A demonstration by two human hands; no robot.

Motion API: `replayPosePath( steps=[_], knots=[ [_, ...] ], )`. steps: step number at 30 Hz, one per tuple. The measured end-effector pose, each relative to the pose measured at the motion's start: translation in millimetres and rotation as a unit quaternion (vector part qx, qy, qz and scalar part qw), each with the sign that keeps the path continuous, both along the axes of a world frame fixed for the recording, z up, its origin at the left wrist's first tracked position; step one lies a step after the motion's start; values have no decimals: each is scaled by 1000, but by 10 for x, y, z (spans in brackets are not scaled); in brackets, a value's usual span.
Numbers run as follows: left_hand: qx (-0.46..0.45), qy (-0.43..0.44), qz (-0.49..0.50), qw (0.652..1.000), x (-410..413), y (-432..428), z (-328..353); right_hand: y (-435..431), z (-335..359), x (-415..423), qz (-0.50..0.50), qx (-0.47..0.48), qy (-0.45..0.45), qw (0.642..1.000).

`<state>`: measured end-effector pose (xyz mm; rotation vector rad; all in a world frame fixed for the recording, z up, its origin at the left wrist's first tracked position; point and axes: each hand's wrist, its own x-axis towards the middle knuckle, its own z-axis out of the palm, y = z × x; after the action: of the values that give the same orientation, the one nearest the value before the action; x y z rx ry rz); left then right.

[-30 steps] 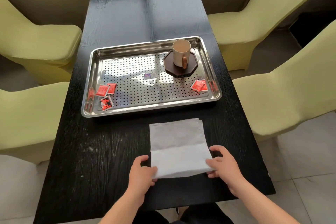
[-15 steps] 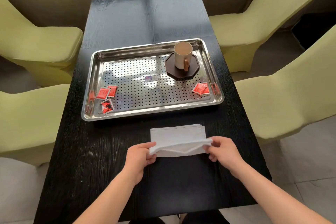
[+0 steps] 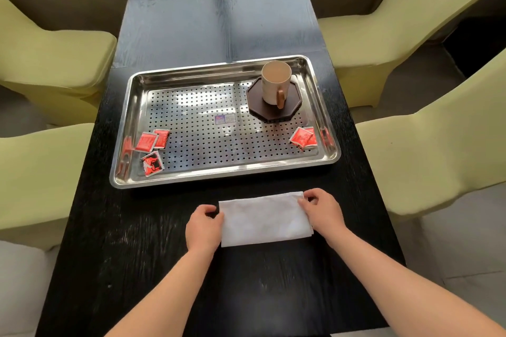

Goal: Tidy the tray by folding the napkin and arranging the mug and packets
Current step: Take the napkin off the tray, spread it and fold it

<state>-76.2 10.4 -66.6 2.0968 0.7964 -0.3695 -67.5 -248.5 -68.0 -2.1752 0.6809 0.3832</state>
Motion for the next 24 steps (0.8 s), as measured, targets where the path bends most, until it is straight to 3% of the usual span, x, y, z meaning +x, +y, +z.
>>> replayPosePath(
  steps=[2, 5, 7, 9, 13, 16, 24],
  knots=[
    [141, -78, -93, 983, -89, -20, 2, 36, 43, -86, 39, -84, -55, 994],
    [263, -224, -313, 885, -242, -156, -58, 205, 42, -307, 224, -241, -221, 918],
    [274, -215, -432, 832, -311, -258, -151, 444, -20, -429, 366, -243, -248, 863],
    [286, -171, -491, 805, -356, -284, -268, 638, -127, -482, 451, -225, -200, 841],
    [309, -130, -515, 789, -380, -209, -454, 598, -314, -377, 500, -245, -100, 825],
    [301, -119, -515, 793, -362, -174, -548, 457, -398, -311, 504, -271, -90, 815],
    [304, -79, -492, 812, -380, -200, -502, 74, -381, -305, 433, -333, -41, 837]
  ],
)
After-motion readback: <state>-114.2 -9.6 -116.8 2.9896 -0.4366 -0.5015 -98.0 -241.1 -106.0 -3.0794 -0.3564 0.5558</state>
